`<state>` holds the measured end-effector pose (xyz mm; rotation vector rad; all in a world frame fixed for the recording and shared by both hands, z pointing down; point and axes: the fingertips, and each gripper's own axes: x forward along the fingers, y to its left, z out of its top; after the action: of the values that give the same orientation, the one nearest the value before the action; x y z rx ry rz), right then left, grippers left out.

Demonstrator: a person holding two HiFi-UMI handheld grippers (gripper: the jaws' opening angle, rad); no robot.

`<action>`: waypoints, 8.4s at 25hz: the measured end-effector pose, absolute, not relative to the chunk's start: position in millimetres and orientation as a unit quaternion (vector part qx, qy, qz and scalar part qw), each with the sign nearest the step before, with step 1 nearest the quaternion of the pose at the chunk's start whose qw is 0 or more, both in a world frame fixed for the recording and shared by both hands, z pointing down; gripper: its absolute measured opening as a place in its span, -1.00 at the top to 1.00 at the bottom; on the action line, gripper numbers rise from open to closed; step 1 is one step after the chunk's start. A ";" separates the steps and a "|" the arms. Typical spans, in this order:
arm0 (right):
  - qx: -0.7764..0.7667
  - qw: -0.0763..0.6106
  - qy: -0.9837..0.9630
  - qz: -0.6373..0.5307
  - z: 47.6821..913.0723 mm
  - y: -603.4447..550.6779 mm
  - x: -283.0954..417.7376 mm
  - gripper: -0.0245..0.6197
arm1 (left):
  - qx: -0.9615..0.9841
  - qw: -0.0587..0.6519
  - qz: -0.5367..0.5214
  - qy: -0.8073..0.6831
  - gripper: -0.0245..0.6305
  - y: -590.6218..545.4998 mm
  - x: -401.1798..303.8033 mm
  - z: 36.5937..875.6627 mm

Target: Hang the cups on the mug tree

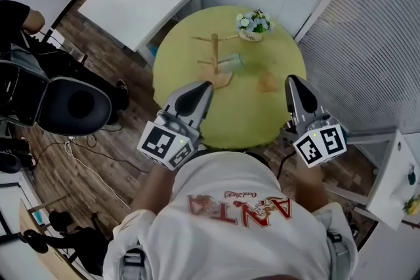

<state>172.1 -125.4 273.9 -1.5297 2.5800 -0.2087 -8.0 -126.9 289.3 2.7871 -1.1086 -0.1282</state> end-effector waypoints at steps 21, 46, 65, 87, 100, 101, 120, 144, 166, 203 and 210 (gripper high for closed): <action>-0.557 -0.222 0.774 -0.203 589.9 -169.8 248.7 0.23 | 0.921 0.113 0.016 -0.372 0.90 -135.3 19.8 330.0; -0.455 -0.301 0.809 -0.219 715.3 -269.7 215.0 -0.17 | 0.888 0.163 0.059 -0.426 0.90 -172.5 18.1 384.1; -0.437 -0.273 0.829 -0.217 711.1 -305.1 199.2 -0.17 | 0.885 0.184 0.076 -0.422 0.90 -176.3 16.6 403.2; -0.466 -0.383 0.797 -0.020 516.3 -311.5 212.7 -0.19 | 0.899 0.171 0.014 -0.402 0.90 -156.6 -19.3 380.0; -0.392 -0.543 0.717 0.193 426.9 -319.3 146.9 -0.19 | 0.913 0.127 -0.045 -0.385 0.90 -137.9 -53.7 345.6; -0.390 -0.555 0.707 0.201 427.8 -322.1 146.5 -0.19 | 0.913 0.129 -0.047 -0.385 0.90 -136.3 -57.3 345.4; -0.259 -0.753 0.505 0.334 452.2 -334.0 116.3 -0.19 | 0.911 0.146 -0.061 -0.381 0.90 -129.5 -94.3 355.0; -0.249 -0.805 0.402 0.359 465.7 -333.7 96.3 -0.19 | 0.905 0.165 -0.072 -0.384 0.90 -131.1 -117.7 362.8; -0.248 -0.788 0.438 0.354 465.3 -326.7 91.4 -0.37 | 0.910 0.165 -0.075 -0.372 0.90 -132.7 -109.9 364.3; -0.475 -0.031 0.879 -0.015 298.4 -138.2 134.3 0.92 | 0.928 0.098 -0.023 -0.358 0.90 -130.5 -7.2 304.4; -0.467 -0.031 0.883 -0.031 305.7 -141.6 141.6 0.92 | 0.922 0.095 -0.017 -0.374 0.90 -128.6 -7.7 303.7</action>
<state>141.6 -141.6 305.7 -1.4955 2.8303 -0.0993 -7.7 -128.6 303.7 2.7355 -1.1090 -0.0497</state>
